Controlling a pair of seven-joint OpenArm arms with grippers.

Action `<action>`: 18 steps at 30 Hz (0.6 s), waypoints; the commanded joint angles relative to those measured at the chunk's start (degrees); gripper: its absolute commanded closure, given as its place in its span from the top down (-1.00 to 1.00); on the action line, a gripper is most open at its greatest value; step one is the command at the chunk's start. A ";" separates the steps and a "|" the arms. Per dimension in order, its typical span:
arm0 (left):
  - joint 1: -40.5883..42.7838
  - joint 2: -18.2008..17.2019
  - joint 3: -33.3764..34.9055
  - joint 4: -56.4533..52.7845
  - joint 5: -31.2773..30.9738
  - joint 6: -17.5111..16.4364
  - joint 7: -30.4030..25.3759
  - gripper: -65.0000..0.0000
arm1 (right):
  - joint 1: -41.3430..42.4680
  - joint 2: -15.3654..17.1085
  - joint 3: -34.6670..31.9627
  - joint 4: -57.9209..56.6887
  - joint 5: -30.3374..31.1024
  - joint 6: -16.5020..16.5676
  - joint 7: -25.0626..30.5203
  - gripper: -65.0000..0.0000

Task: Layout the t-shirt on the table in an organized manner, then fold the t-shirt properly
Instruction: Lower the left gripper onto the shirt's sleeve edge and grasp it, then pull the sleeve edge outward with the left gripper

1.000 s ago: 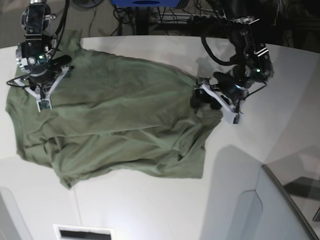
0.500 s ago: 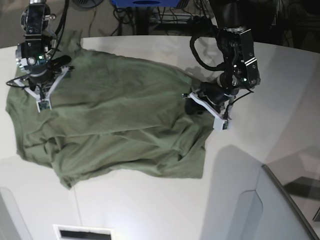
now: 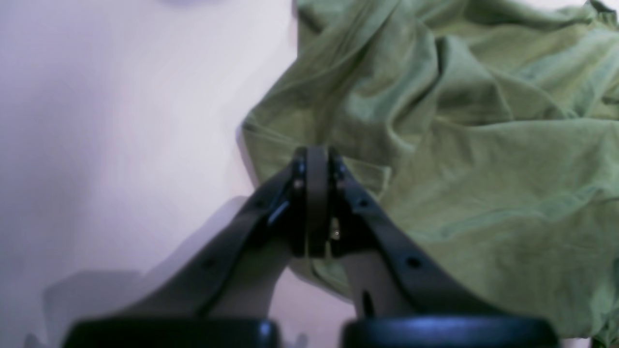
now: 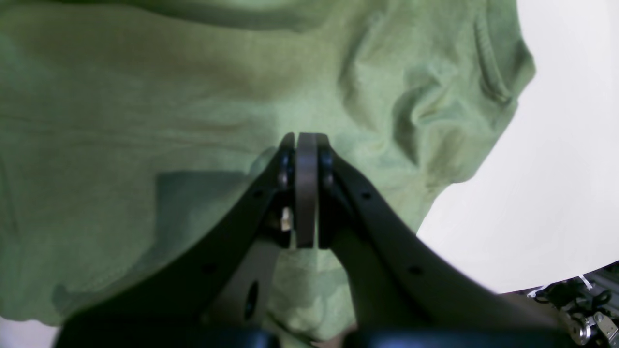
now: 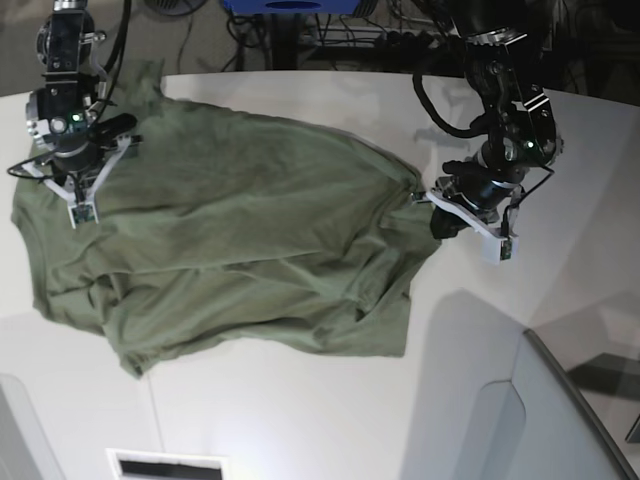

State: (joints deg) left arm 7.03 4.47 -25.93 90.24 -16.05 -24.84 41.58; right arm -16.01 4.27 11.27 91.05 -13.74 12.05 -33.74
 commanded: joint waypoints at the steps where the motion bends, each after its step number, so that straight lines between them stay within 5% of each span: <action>1: -0.30 0.23 0.22 1.59 -1.13 -0.35 -1.10 -1.00 | 0.58 0.43 -0.06 0.87 -0.28 -0.32 0.90 -0.98; 6: -0.21 1.73 0.31 1.68 -1.13 -0.26 -1.01 -1.00 | 0.58 0.43 -0.15 0.87 -0.28 -0.32 0.90 -0.98; 12: 0.05 2.08 0.31 1.24 -0.96 -0.17 -1.01 -0.02 | 0.41 0.43 -0.15 0.87 -0.28 -0.32 0.90 -0.98; 15: 0.05 1.82 2.94 -0.52 -0.52 -0.17 -1.19 0.21 | 0.41 0.43 -0.15 0.87 -0.28 -0.32 0.90 -0.98; 18: -0.21 1.64 4.88 -2.90 -0.52 -0.08 -1.36 0.23 | 0.41 0.43 -0.15 0.87 -0.28 -0.32 0.90 -0.98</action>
State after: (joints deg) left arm 7.53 6.46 -20.99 86.48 -15.90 -24.84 41.34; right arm -15.92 4.23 10.98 91.05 -13.76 12.05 -33.78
